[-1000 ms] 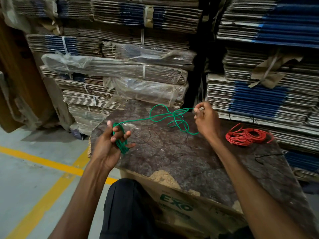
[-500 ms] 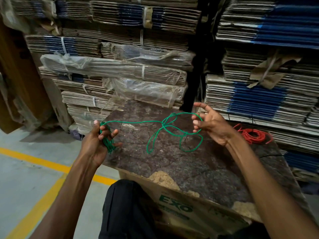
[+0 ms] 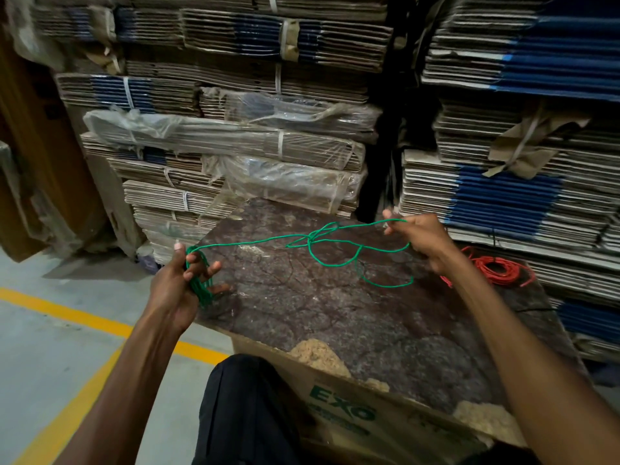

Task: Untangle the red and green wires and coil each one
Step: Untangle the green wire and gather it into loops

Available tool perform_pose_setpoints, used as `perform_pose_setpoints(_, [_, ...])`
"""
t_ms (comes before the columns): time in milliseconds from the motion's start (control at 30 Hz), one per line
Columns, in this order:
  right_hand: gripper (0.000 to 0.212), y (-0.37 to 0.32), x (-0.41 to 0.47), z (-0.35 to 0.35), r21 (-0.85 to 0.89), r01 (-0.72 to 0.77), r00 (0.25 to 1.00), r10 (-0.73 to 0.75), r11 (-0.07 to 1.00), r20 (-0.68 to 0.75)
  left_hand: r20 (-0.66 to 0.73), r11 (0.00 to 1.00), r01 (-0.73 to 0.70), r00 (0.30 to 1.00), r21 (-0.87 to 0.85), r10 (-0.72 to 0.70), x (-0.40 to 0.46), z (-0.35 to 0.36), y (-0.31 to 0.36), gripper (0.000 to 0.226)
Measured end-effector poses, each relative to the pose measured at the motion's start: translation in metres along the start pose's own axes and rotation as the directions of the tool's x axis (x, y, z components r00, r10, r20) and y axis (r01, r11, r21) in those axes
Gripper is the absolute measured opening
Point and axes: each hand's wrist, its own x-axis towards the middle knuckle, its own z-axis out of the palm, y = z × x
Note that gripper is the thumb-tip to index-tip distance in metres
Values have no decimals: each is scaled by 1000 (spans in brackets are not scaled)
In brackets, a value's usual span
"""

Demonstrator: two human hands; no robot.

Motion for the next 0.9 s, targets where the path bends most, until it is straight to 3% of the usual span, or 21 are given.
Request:
perform_pose_setpoints(133, [68, -7, -6, 7, 159, -296, 926, 242, 942, 289, -10, 998, 0, 1000, 57, 0, 3, 7, -3, 42])
perform_pose_setpoints(200, [62, -8, -7, 11, 365, -399, 879, 238, 841, 413, -6, 997, -11, 1000, 79, 11, 3, 11, -3, 42])
perform_pose_setpoints(333, [31, -5, -3, 16, 709, -359, 928, 153, 607, 339, -11, 996, -21, 1000, 87, 22, 3, 11, -2, 43])
perform_pose_setpoints(433, [8, -2, -1, 23, 796, -301, 952, 114, 525, 285, -8, 994, -5, 1000, 112, 6, 2, 10, -4, 43])
perform_pose_setpoints(500, [14, 0, -2, 31, 809, -286, 958, 124, 514, 259, 5, 991, 5, 1000, 134, -5, 0, 12, -6, 44])
perform_pose_setpoints(633, [33, 3, -11, 56, 695, -269, 962, 228, 666, 154, 24, 987, -2, 1000, 163, -2, -4, 18, -11, 45])
perform_pose_setpoints(733, [40, 10, -11, 70, 474, -222, 968, 249, 852, 7, 30, 985, 4, 999, 173, -10, -5, 19, -13, 45])
perform_pose_setpoints(833, [45, 13, -8, 77, 178, 9, 970, 34, 984, -239, 37, 984, 9, 999, 179, -16, -6, 16, -15, 44])
perform_pose_setpoints(900, [36, 8, -11, 81, -37, 195, 924, -196, 980, -327, 37, 981, 6, 999, 192, -13, -7, 16, -17, 44])
